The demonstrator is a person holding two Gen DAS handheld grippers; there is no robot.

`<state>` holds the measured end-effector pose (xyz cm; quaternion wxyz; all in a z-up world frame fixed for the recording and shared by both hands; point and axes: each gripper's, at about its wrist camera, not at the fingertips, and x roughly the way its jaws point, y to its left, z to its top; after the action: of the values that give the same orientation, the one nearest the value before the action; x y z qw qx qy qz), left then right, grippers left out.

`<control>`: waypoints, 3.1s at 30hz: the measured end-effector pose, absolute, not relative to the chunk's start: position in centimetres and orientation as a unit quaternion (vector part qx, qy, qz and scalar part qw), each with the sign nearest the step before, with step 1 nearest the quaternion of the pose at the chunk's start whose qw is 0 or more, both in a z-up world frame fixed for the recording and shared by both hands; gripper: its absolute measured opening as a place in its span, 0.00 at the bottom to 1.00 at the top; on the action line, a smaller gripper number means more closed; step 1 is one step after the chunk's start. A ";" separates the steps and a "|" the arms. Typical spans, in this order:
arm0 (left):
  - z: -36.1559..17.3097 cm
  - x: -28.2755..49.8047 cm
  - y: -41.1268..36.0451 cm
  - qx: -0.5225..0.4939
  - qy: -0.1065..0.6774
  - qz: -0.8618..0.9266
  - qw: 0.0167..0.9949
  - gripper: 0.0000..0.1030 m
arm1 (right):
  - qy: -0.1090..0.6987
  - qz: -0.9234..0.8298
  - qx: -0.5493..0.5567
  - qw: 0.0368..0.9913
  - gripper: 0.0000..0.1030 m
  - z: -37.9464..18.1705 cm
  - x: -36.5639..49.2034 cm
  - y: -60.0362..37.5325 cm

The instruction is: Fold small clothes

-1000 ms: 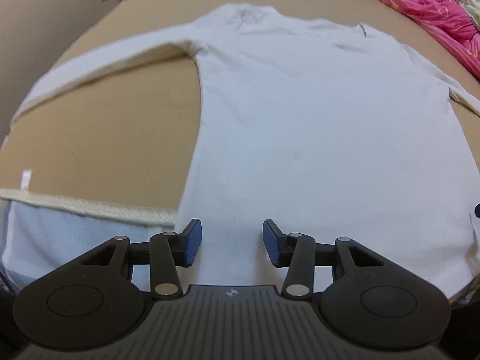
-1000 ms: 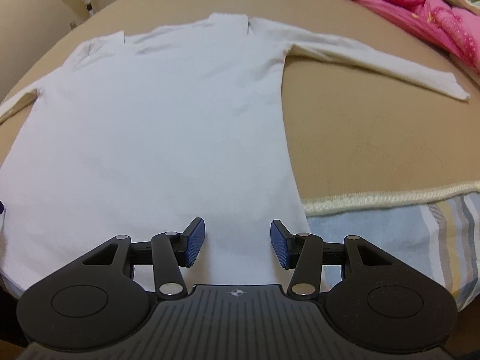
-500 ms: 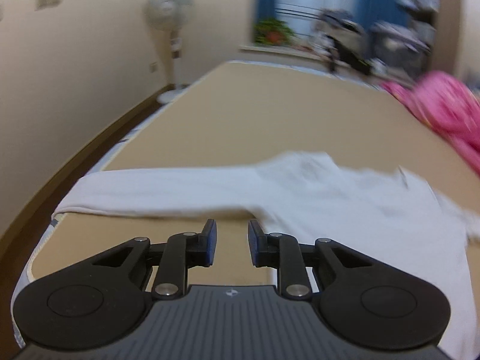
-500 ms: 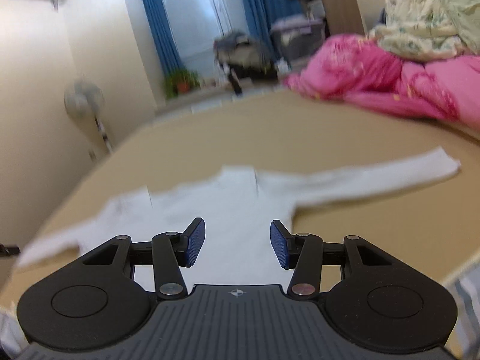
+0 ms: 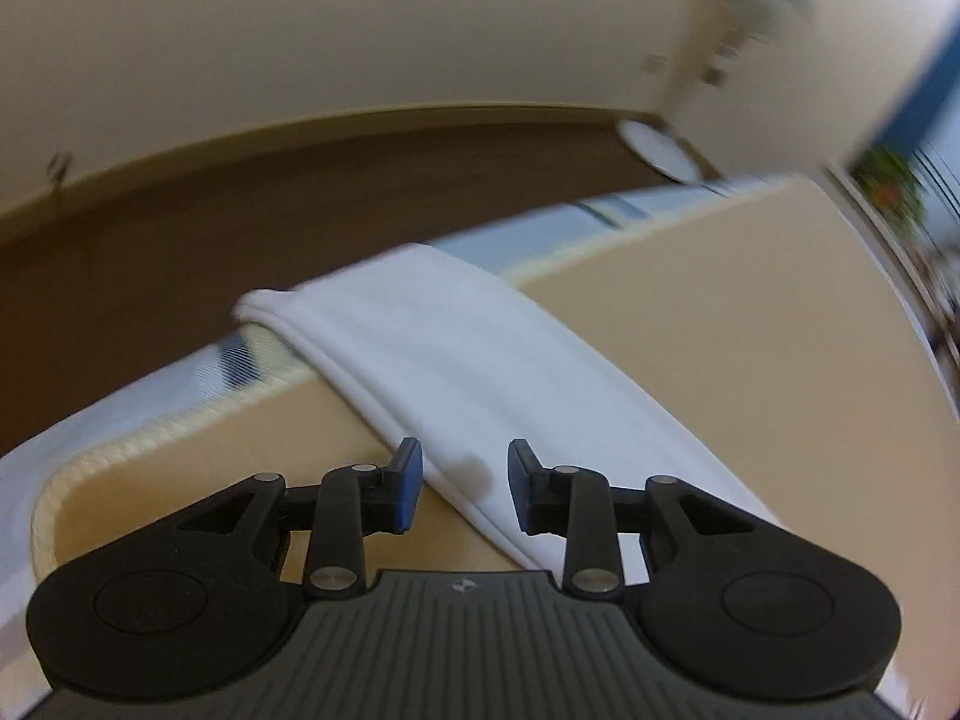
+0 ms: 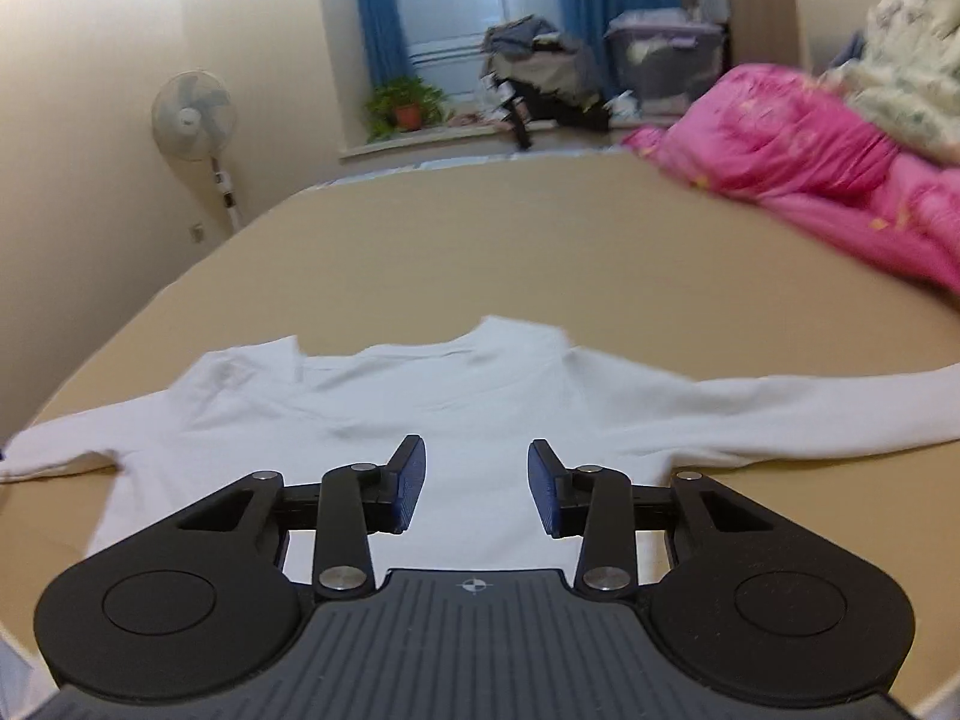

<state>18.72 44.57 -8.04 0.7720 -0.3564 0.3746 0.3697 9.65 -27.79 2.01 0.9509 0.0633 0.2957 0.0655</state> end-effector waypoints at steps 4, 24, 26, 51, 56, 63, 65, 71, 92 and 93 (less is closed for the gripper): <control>-10.1 17.8 47.3 -0.417 0.363 0.386 0.739 0.34 | 0.316 0.070 0.043 0.945 0.39 1.0 11.3 -26.6; 2.4 23.3 17.6 -0.028 0.204 0.147 0.967 0.04 | 0.396 0.058 0.033 0.916 0.16 -1.0 13.3 -26.3; 2.0 22.7 11.4 -0.010 0.241 -0.031 0.970 0.26 | 0.407 0.042 0.058 0.911 0.16 -1.0 13.0 -26.7; -3.7 26.8 25.8 -0.170 0.450 0.149 0.864 0.30 | 0.442 0.032 0.259 0.858 0.33 -8.0 24.8 -25.6; -3.9 27.6 25.8 -0.177 0.444 0.123 0.870 0.31 | 0.408 0.046 0.210 0.887 0.06 -7.0 25.6 -24.0; -5.2 28.9 21.6 -0.151 0.434 0.058 0.886 0.40 | 0.300 -0.015 0.135 0.944 0.00 0.0 22.9 -27.5; -5.8 29.1 20.3 -0.135 0.442 0.040 0.886 0.45 | 0.338 -0.062 0.142 0.928 0.00 -1.5 23.5 -29.5; -8.8 29.7 17.6 -0.066 0.497 0.031 0.865 0.50 | 0.357 -0.110 0.162 0.914 0.01 -2.1 23.6 -31.8; -8.9 29.3 16.8 -0.045 0.505 0.028 0.862 0.20 | 0.440 -0.056 0.202 0.873 0.37 -5.1 25.7 -30.2; -8.9 29.1 16.6 -0.041 0.505 0.027 0.862 0.20 | 0.468 -0.068 0.192 0.860 0.34 -6.3 25.6 -31.1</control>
<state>29.10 16.60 -8.90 0.8619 -0.0410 0.5047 0.0268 25.61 -31.06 -6.30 0.8598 0.1922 0.4682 -0.0678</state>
